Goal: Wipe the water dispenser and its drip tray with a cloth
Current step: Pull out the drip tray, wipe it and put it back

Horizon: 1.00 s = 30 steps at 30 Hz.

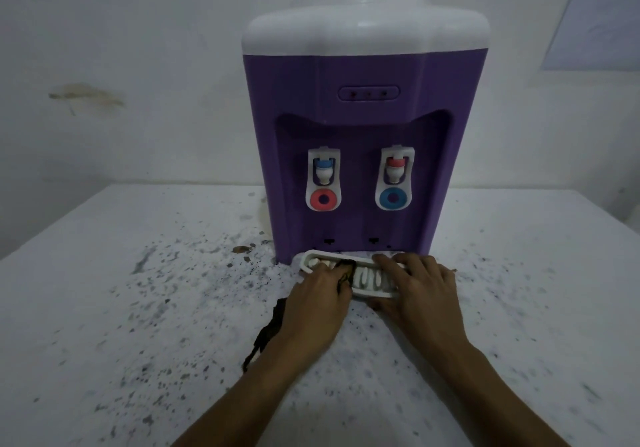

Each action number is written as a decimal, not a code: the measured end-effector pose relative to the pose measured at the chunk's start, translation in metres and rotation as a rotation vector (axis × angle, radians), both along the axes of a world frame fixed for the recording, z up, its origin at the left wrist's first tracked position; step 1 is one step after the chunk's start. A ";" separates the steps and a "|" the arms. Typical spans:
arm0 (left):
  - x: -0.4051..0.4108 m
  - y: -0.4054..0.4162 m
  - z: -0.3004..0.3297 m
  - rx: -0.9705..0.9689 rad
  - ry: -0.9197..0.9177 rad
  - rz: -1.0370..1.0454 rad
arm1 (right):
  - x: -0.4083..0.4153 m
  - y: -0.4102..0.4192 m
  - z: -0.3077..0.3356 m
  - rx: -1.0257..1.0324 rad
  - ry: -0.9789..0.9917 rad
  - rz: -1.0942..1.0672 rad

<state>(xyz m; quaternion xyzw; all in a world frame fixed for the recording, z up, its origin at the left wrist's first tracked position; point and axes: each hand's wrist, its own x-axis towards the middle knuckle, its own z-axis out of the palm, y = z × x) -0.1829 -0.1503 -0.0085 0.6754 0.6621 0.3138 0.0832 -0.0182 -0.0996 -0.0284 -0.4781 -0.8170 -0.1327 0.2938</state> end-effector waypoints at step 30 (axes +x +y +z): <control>-0.007 -0.008 0.011 -0.068 0.652 -0.002 | -0.001 -0.004 0.004 0.032 -0.002 0.030</control>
